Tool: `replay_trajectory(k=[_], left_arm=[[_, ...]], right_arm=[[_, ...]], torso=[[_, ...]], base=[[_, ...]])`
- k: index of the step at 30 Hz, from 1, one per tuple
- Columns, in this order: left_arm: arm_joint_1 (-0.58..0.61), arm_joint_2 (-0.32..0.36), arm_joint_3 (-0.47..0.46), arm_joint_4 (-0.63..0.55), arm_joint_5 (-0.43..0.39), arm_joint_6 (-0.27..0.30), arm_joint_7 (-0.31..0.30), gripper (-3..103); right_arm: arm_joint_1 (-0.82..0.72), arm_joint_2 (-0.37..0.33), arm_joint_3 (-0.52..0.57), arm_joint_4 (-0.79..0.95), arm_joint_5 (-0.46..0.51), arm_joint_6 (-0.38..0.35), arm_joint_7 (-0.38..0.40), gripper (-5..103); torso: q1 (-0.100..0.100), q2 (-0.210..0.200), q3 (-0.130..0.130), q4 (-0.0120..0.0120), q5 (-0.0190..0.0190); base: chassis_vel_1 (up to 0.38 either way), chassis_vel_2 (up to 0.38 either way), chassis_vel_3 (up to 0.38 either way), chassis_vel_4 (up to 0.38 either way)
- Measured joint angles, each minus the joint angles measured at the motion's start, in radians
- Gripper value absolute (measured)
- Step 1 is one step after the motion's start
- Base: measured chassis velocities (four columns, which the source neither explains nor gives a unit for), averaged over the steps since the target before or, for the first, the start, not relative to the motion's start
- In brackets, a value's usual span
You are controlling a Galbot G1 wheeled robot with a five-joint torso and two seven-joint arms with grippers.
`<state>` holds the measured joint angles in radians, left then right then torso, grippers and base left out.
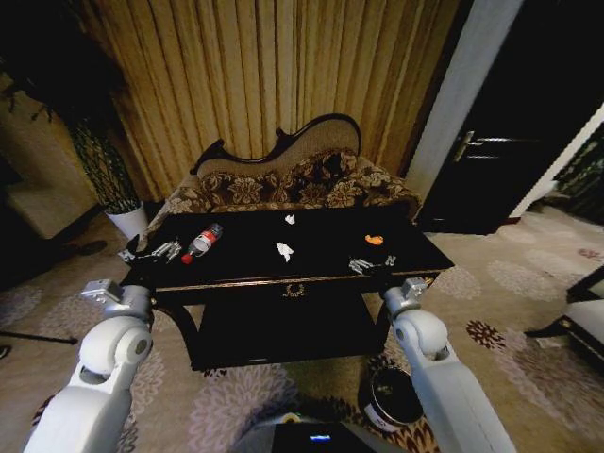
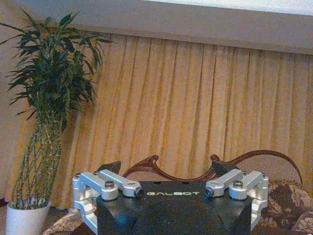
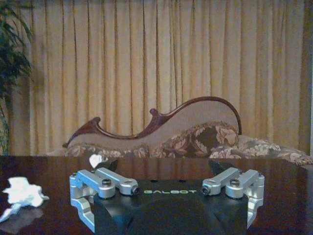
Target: Move to the front of the table and place the trash on the table into the trash bin.
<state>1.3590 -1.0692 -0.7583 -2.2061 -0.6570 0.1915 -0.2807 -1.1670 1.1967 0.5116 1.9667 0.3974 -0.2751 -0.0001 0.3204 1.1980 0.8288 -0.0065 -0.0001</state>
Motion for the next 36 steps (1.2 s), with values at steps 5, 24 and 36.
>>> replay_trajectory(k=[5, 24, 36], left_arm=[[0.009, -0.009, -0.002, -0.002, 0.005, 0.001, -0.002, 100], [0.022, -0.024, -0.007, -0.008, 0.01, -0.001, -0.002, 100], [0.021, -0.028, -0.006, -0.008, 0.012, -0.004, 0.003, 100]], right_arm=[[0.155, -0.031, -0.038, -0.141, 0.013, -0.021, 0.0, 100], [0.342, -0.148, -0.042, -0.422, 0.01, -0.097, 0.0, 100], [0.432, -0.137, -0.104, -0.584, 0.01, -0.097, 0.0, 100]], torso=[[0.001, 0.0, 0.0, 0.0002, -0.0001], [0.001, -0.001, 0.001, -0.0005, 0.0002], [0.001, -0.001, 0.001, -0.0002, 0.0]], base=[[0.019, -0.013, -0.017, 0.012], [0.0, 0.0, 0.0, 0.0], [0.0, 0.0, 0.0, 0.0]])
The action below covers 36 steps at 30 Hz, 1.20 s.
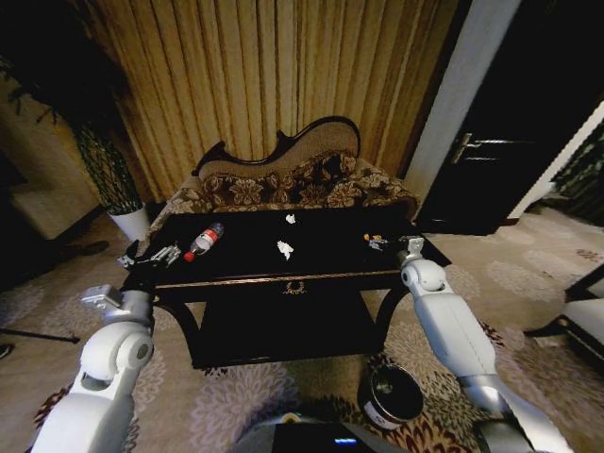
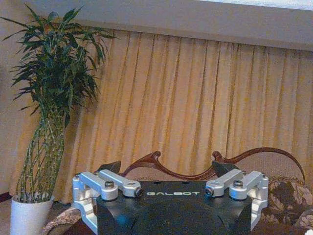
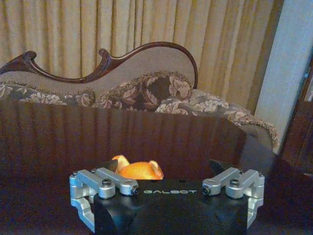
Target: Move to the front of the table and place the trash on the table into the trash bin.
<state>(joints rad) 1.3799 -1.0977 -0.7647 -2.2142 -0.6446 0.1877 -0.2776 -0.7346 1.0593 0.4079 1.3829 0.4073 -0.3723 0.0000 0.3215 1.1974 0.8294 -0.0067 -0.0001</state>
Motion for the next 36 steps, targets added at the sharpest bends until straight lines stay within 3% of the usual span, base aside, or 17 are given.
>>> replay_trajectory(k=[12, 17, 18, 20, 21, 23, 24, 30, 32, 33, 35, 36], left_arm=[[-0.002, 0.005, -0.004, -0.001, -0.001, -0.002, 0.0, 100], [-0.001, 0.004, -0.004, -0.005, -0.001, -0.002, 0.0, 100], [-0.001, 0.004, -0.004, -0.005, -0.001, -0.002, 0.0, 100], [-0.001, 0.005, -0.002, -0.006, -0.001, -0.002, 0.0, 100], [-0.001, 0.005, -0.002, -0.006, -0.001, -0.002, 0.0, 100], [-0.002, 0.008, -0.002, -0.008, -0.001, -0.002, 0.0, 100], [-0.002, 0.008, -0.002, -0.008, -0.001, -0.002, 0.0, 100], [-0.003, 0.013, 0.0, -0.013, -0.001, -0.002, -0.001, 100], [-0.004, 0.014, 0.0, -0.014, -0.001, -0.002, -0.001, 100], [-0.004, 0.015, 0.0, -0.015, -0.001, -0.002, -0.002, 100], [-0.004, 0.015, 0.0, -0.016, -0.001, -0.002, -0.002, 100], [-0.004, 0.016, 0.0, -0.016, -0.001, -0.002, -0.002, 100]], right_arm=[[0.009, 0.016, -0.009, -0.024, -0.006, 0.009, 0.0, 102], [0.005, 0.015, -0.008, -0.028, -0.007, 0.029, 0.0, 83], [0.005, 0.015, -0.008, -0.028, -0.007, 0.029, 0.0, 83], [0.001, 0.014, -0.005, -0.028, -0.007, 0.033, 0.0, 72], [0.001, 0.014, -0.005, -0.028, -0.007, 0.033, 0.0, 72], [-0.003, 0.013, -0.003, -0.029, -0.007, 0.036, 0.0, 61], [-0.003, 0.013, -0.003, -0.029, -0.007, 0.036, 0.0, 61], [-0.011, 0.012, 0.002, -0.03, -0.006, 0.046, 0.0, 34], [-0.012, 0.011, 0.003, -0.029, -0.006, 0.046, 0.0, 34], [-0.017, 0.01, 0.004, -0.027, -0.006, 0.047, 0.0, 24], [-0.019, 0.01, 0.005, -0.025, -0.006, 0.048, 0.0, 24], [-0.023, 0.01, 0.007, -0.022, -0.006, 0.05, 0.0, 13]], torso=[[0.0, 0.0, 0.0, 0.0001, -0.0001], [0.0, 0.0, 0.0, 0.0003, -0.0001], [0.0, 0.0, 0.0, 0.0003, -0.0001], [0.0, 0.0, 0.0, 0.0003, 0.0], [0.0, 0.0, 0.0, 0.0003, 0.0], [0.0, 0.0, 0.0, 0.0003, 0.0], [0.0, 0.0, 0.0, 0.0003, 0.0], [0.0, 0.0, 0.0, 0.0002, 0.0], [0.0, 0.0, 0.0, 0.0002, 0.0], [0.0, 0.0, 0.0, 0.0002, -0.0001], [0.0, 0.0, 0.0, 0.0002, 0.0], [0.0, 0.0, 0.0, 0.0002, 0.0]], base=[[0.0, 0.0, 0.0, 0.0], [0.0, 0.0, 0.0, 0.0], [0.0, 0.0, 0.0, 0.0], [0.0, 0.0, 0.0, 0.0], [0.0, 0.0, 0.0, 0.0], [0.0, 0.0, 0.0, 0.0], [0.0, 0.0, 0.0, 0.0], [0.0, 0.0, 0.0, 0.0], [0.0, 0.0, 0.0, 0.0], [0.0, 0.0, 0.0, 0.0], [0.0, 0.0, 0.0, 0.0], [0.0, 0.0, 0.0, 0.0]])
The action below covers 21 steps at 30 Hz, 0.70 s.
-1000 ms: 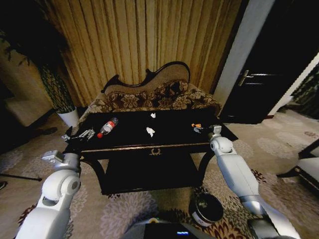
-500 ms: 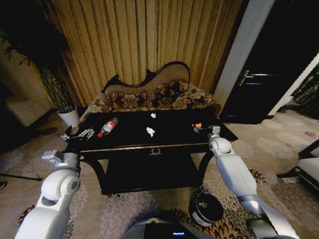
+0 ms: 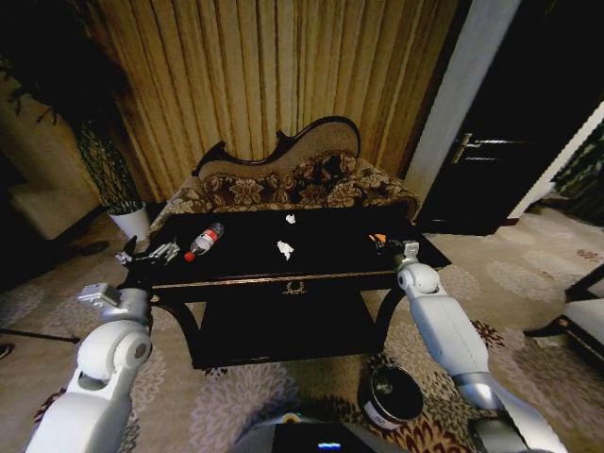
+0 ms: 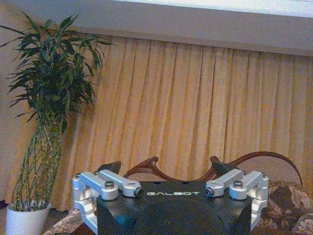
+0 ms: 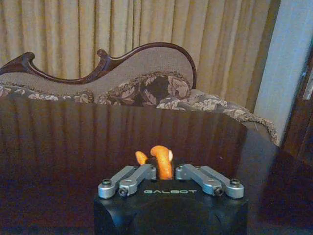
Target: Move to the front of the table and place the trash on the table into the trash bin.
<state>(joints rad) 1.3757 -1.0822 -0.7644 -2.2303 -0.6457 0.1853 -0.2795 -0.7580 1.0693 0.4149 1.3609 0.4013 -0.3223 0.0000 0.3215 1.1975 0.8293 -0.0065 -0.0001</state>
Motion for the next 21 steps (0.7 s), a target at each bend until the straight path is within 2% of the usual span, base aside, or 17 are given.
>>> replay_trajectory(k=[2, 3, 9, 13, 21], left_arm=[[0.0, 0.0, 0.0, 0.0, 0.0, 0.0, 0.0, 100], [0.0, 0.002, -0.002, -0.001, -0.001, 0.0, -0.001, 100], [0.0, 0.004, -0.004, -0.001, -0.002, -0.001, -0.002, 100], [-0.001, 0.005, -0.006, -0.005, -0.003, -0.002, -0.003, 100], [-0.001, -0.004, -0.002, -0.003, -0.003, -0.002, -0.003, 100]], right_arm=[[-0.004, 0.0, 0.002, 0.002, 0.0, 0.002, 0.0, 13], [-0.011, 0.0, 0.006, 0.011, 0.0, 0.007, 0.0, 4], [-0.029, 0.004, 0.03, 0.094, 0.018, 0.02, 0.0, 3], [-0.043, 0.005, 0.066, 0.225, 0.039, 0.042, 0.0, 3], [-0.115, 0.005, 0.11, 0.332, 0.053, 0.068, 0.0, 3]], torso=[[0.0, 0.0, 0.0, 0.0, 0.0], [0.0, 0.0, 0.0, -0.0002, 0.0], [0.0, 0.0, 0.0, -0.0003, 0.0002], [0.0, 0.0, 0.0, 0.0001, -0.0004], [0.0, 0.0, 0.0, -0.0002, 0.0]], base=[[0.0, 0.0, 0.0, 0.0], [0.0, 0.0, 0.0, 0.0], [0.0, 0.0, 0.0, 0.0], [0.0, 0.0, 0.0, 0.0], [0.0, 0.0, 0.0, 0.0]])
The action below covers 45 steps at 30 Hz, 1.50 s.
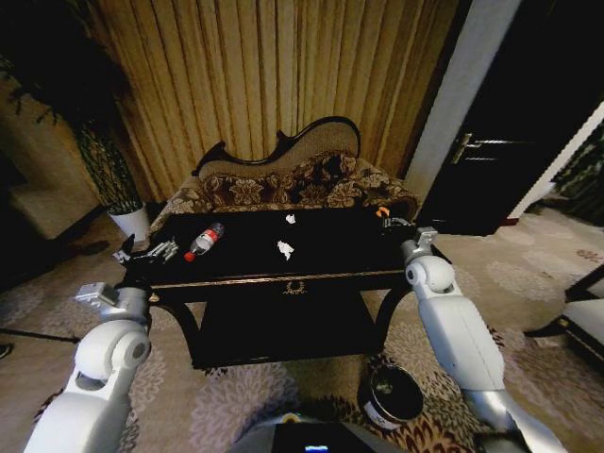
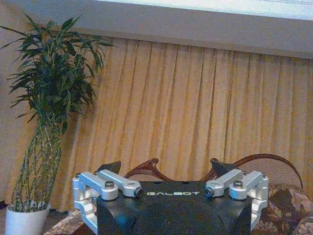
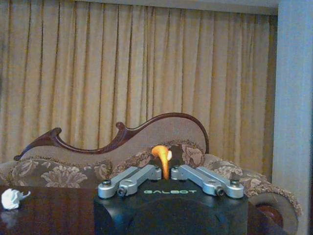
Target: Move to the front of the table and place the trash on the table into the trash bin.
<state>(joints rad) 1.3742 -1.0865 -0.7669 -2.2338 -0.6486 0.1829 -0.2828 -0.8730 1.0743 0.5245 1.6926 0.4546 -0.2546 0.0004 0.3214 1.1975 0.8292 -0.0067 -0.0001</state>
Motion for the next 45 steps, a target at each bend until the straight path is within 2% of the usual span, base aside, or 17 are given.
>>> replay_trajectory(k=[16, 38, 41, 45], left_arm=[[-0.006, 0.014, 0.0, 0.005, -0.002, 0.0, 0.0, 100], [-0.004, 0.007, 0.007, 0.001, 0.0, 0.003, 0.0, 100], [-0.009, 0.004, 0.007, 0.002, 0.0, 0.004, 0.0, 100], [-0.019, 0.009, 0.007, 0.002, -0.005, 0.007, 0.0, 100]], right_arm=[[-0.047, 0.001, 0.012, 0.016, -0.009, 0.003, 0.0, 3], [-0.097, 0.022, 0.03, -0.009, -0.044, 0.032, 0.0, 3], [-0.121, 0.027, 0.033, -0.053, -0.055, 0.025, 0.0, 3], [-0.195, 0.029, 0.06, -0.082, -0.061, -0.033, -0.001, 3]], torso=[[0.0, 0.0, 0.0, 0.0002, 0.0], [-0.001, 0.0, 0.0, 0.0002, 0.0002], [-0.001, 0.0, 0.0, 0.0005, 0.0], [0.001, 0.0, 0.0, 0.0005, 0.0002]], base=[[0.027, -0.021, -0.027, 0.028], [0.189, -0.194, -0.195, 0.192], [0.005, -0.019, -0.001, 0.012], [0.0, 0.0, 0.0, 0.0]])
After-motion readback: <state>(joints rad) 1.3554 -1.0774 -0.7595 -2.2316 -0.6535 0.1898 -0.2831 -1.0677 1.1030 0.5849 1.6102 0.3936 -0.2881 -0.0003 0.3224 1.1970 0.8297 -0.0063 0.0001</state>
